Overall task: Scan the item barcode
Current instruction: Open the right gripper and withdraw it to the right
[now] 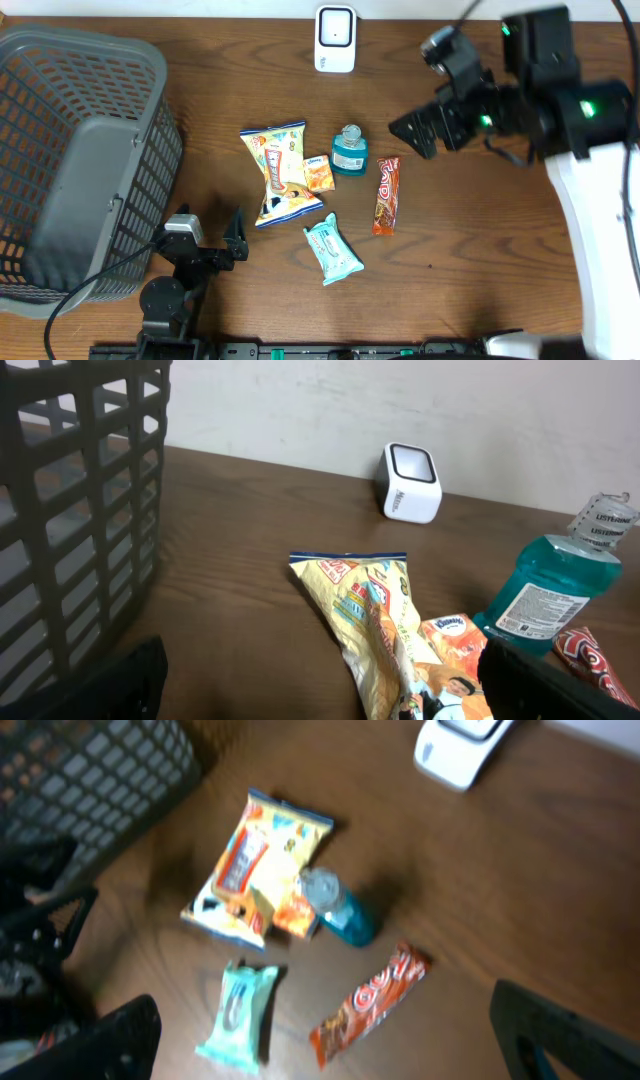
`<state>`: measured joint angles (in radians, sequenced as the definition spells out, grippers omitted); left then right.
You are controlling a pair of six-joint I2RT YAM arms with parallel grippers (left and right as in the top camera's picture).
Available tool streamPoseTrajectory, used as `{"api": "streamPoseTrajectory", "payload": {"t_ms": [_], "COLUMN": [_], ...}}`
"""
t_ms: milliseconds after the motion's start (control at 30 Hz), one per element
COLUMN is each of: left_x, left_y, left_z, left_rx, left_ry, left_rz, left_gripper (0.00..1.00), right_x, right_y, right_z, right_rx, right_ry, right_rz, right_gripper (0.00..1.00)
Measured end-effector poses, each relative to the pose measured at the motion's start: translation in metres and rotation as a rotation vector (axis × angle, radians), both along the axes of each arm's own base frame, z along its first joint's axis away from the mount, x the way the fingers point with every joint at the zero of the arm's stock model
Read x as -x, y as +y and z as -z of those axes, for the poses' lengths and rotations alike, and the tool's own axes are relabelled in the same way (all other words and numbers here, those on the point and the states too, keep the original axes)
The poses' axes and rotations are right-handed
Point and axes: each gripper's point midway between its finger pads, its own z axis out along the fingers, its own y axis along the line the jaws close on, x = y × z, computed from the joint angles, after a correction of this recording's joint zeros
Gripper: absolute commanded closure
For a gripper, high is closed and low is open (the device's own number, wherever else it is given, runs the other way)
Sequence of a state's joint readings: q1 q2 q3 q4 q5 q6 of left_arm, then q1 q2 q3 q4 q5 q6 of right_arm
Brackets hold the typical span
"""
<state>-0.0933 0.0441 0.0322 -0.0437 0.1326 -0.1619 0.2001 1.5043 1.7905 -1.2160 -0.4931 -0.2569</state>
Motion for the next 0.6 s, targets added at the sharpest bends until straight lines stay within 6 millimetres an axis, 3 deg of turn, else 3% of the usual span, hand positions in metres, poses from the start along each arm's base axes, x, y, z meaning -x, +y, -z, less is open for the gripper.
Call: {"api": "streamPoseTrajectory", "payload": {"t_ms": [233,367,500,600], "left_x": [0.000,0.000,0.000,0.000], "left_y": [0.000,0.000,0.000,0.000], "left_z": [0.000,0.000,0.000,0.000], "left_rx": [0.000,0.000,0.000,0.000], "left_ry": [0.000,0.000,0.000,0.000], "left_rz": [0.000,0.000,0.000,0.000], "left_gripper": [0.02,0.02,0.02,0.02], "right_x": [0.032,0.035,0.026,0.020], "right_y": [-0.021,-0.022,-0.015,-0.012], "right_z": [-0.007,0.019,0.052,0.064], "right_rx": [-0.074,-0.103,-0.133,-0.141], "right_ry": [-0.219,-0.242,-0.222,-0.217], "right_rz": [0.106,0.125,0.109,0.104], "right_gripper": [0.01,0.01,0.01,0.01]}}
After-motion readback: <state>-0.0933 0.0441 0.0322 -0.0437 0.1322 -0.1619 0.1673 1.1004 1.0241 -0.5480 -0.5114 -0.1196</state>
